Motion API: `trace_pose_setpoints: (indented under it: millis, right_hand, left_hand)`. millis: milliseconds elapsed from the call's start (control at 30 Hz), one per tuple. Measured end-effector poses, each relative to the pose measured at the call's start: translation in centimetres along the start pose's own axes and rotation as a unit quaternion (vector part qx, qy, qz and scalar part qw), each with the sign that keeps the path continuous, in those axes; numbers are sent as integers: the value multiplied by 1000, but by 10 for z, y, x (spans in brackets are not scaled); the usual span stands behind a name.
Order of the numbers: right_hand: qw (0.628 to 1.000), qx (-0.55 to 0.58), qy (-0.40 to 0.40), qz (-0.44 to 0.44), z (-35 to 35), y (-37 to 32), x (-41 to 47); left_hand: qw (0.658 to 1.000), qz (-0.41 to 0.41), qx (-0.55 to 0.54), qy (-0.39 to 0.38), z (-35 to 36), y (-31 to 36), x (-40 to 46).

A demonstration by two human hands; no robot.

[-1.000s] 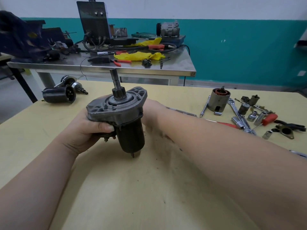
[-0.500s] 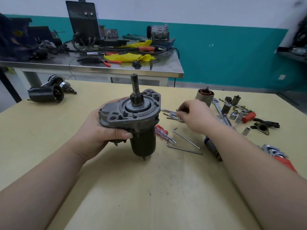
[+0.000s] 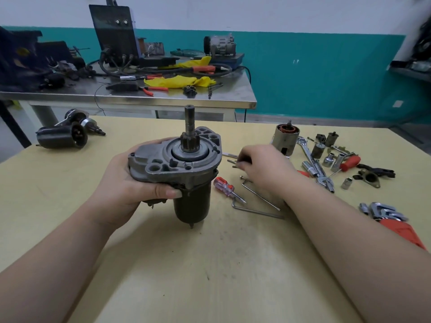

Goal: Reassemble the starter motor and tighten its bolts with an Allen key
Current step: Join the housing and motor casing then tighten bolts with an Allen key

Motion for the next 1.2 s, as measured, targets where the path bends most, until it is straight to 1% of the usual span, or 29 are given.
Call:
trace_pose_setpoints:
  millis: [100,167,267,333,467,567,633,733,767,867,933,1033,1100,1200]
  right_hand:
    - [990,133,38,35,-29,-5,3]
    - [974,217,36,44,-50,-12,2]
    - [946,324,16,17,-78,-27,-5]
    - [934,356,-4,-12,-94,-39,-13]
    - [919,382,-73,-65,-121,-51,-27]
    - [892,437,-73,-96,-134,-58,-35]
    - [887,440,-54,-130,-135,-63,-39]
    - [899,388,-9,-203,-126,-75,-46]
    - [898,387,11,-208,-121,-79,-48]
    - [876,435,55,-203,-106,-88,-56]
    - [867,441,85,-217,-100,-91,-59]
    - [881,368,141,-262,-100,-95,-61]
    - [888,328,156,-282,-99,-97,-63]
    - [891,303,171,-292,-101,-99,-65]
  left_hand:
    - [1000,12,16,5,4,3,-2]
    - [1000,11,24,10,8,5,-4]
    - [999,18,38,19,13,8,-6]
    - [998,25,47,26,14,11,-7]
    - [997,37,59,34,15,13,-10]
    - [997,41,59,35,16,16,-12]
    - [997,41,62,33,17,18,-12]
    - [996,46,68,36,17,19,-12]
    - [996,47,70,36,17,19,-12]
    - [995,56,72,36,15,17,-12]
    - [995,57,73,37,15,17,-13]
    - [993,64,89,45,17,20,-14]
    - [992,66,97,47,19,22,-15]
    - [991,62,109,53,23,24,-16]
Point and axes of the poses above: each hand's wrist, its own x-axis towards the middle knuckle, its own z-axis out of the palm, y = z × x, the point moved 3 cm from there along x, towards the middle knuckle, and after that the axes turned 15 degrees about y, right-handed, at the moved point
